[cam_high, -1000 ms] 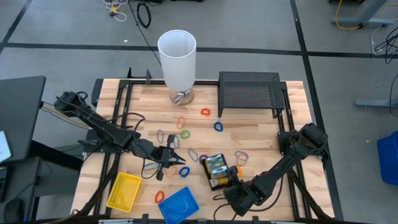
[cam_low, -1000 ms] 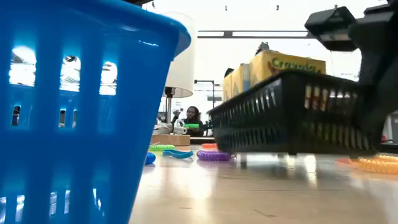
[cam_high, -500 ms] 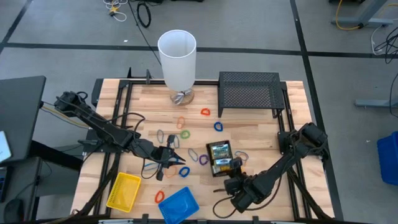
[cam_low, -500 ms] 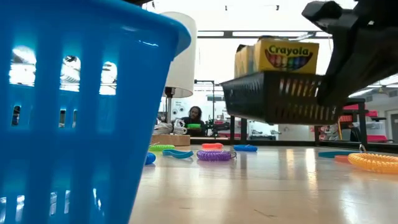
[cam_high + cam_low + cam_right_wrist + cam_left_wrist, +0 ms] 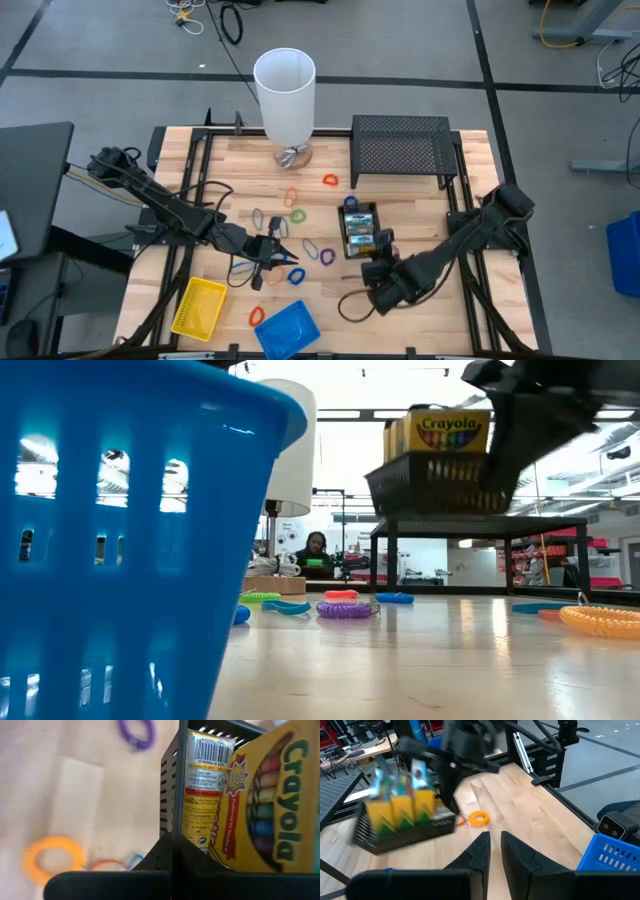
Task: Pick & Place Office Desk Supplies
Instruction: Put the black bin on the shelf
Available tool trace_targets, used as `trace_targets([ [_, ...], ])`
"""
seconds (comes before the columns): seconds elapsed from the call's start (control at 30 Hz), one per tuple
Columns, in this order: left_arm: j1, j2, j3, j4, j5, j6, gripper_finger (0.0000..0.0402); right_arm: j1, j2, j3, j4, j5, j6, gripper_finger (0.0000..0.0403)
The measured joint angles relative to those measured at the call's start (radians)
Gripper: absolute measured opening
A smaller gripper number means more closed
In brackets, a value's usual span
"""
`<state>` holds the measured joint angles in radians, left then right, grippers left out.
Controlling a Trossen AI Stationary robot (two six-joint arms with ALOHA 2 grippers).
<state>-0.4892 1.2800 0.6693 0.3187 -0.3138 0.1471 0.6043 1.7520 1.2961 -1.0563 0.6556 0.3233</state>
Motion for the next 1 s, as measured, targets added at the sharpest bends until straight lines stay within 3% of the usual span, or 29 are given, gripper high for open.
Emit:
trace_targets([
  [0.23,0.000,0.000,0.000,0.009,0.000,0.003,0.0053,-0.120,-0.149,0.000,-0.083,0.022,-0.039,0.0002],
  [0.6,0.000,0.000,0.000,0.014,0.000,0.029,0.0053,-0.379,-0.346,0.000,-0.172,0.011,-0.261,0.0002],
  [1.0,0.000,0.000,0.000,0.035,0.000,0.066,0.0053,-0.666,-0.489,0.000,-0.279,-0.220,-0.436,0.0002],
])
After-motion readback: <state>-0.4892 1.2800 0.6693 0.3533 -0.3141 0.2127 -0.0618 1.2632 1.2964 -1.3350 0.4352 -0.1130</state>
